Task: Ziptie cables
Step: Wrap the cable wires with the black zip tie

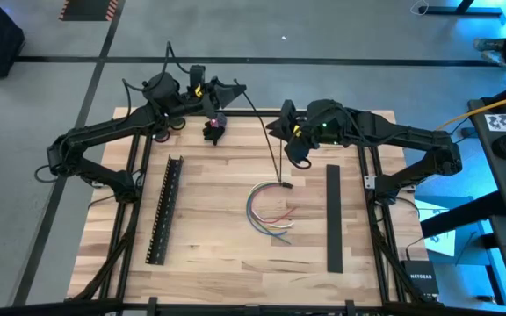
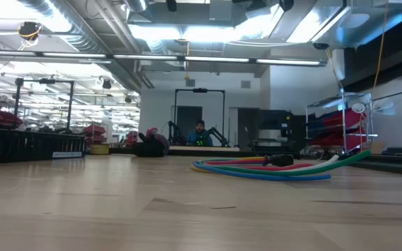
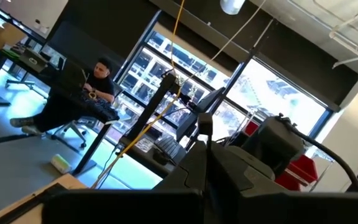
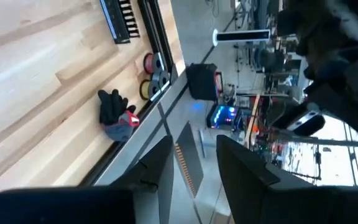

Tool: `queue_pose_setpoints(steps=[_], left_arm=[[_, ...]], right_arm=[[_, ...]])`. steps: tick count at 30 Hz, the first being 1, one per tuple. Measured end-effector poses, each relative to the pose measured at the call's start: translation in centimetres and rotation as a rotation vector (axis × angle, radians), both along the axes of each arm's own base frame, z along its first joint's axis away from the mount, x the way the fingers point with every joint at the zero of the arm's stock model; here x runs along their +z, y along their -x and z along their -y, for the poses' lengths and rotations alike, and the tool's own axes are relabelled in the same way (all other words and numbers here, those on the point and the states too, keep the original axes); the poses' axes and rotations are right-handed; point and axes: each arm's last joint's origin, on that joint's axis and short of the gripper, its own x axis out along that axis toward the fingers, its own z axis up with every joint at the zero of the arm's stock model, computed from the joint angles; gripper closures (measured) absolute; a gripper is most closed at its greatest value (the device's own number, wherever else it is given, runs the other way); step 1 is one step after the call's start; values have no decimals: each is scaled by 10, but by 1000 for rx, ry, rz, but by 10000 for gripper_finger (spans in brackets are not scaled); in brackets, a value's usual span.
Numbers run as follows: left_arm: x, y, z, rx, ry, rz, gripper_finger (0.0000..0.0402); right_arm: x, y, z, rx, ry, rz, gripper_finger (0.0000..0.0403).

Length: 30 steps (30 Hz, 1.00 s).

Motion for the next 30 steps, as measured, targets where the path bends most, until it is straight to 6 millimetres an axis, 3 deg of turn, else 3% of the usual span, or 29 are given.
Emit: queue_pose_setpoints(steps=[5,11,20,30], left_arm=[[0,0,0,1,-5,-1,400],[0,0,0,-1,-4,-1,400],[0,0,0,-3,2,0,400],[0,1,-1,3,0,-1,400]], right_arm=[[4,-2,-1,28,17,40,288],[8,-2,3,-87,72,70,288],[5,-5,-10,51,24,56,288],[-4,-13,-16,46,35,13,288]])
